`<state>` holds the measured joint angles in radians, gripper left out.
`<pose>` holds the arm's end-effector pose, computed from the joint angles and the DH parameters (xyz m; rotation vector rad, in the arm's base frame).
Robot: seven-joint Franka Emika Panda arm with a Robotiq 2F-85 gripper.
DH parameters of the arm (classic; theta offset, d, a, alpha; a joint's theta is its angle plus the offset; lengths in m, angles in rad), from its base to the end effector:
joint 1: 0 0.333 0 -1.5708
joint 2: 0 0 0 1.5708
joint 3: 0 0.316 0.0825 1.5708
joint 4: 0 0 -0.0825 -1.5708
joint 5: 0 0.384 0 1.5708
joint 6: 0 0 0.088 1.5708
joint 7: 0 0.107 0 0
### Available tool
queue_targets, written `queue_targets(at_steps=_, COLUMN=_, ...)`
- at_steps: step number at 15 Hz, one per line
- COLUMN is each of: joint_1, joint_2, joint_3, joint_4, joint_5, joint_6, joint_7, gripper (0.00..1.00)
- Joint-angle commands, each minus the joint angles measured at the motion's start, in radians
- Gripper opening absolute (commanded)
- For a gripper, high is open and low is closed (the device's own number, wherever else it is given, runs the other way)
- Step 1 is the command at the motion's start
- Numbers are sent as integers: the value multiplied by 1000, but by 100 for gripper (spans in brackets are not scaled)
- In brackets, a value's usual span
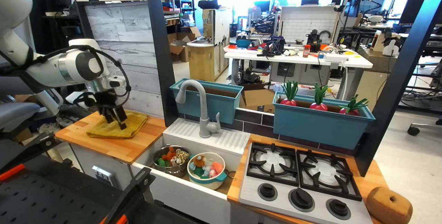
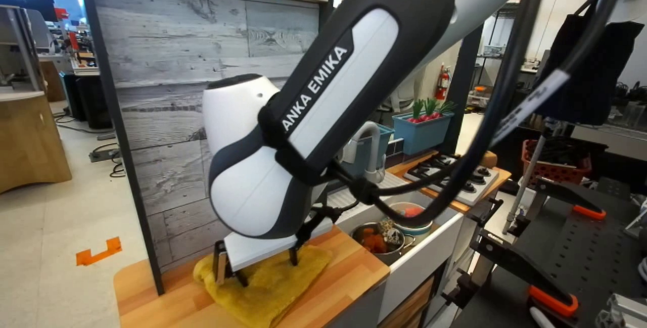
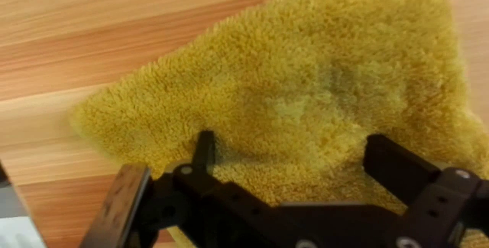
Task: Pick up all the plush toys from the counter and the stove, then wipe the counter
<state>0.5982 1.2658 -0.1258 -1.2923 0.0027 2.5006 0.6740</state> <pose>0.6073 0.3288 -0.0335 3.0076 -0.1796 0.0357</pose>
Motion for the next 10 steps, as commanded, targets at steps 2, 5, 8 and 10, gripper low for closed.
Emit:
queue_targets(at_steps=2, joint_1=-9, joint_2=-76, joint_3=-73, joint_4=-153, joint_5=-42, joint_6=52, joint_7=40, gripper=100)
queue_targets(at_steps=5, joint_1=-31, joint_2=-29, joint_3=-46, joint_4=-138, joint_5=-39, joint_6=169, joint_7=26, gripper=100)
queue_targets(at_steps=8, joint_1=1, joint_2=47, joint_3=-17, joint_4=-57, joint_5=-23, joint_6=255, joint_7=38, gripper=100)
queue_targets(at_steps=10, joint_1=33, joint_2=83, joint_3=6, joint_4=-6, joint_5=-11, joint_6=302, joint_7=39, gripper=100)
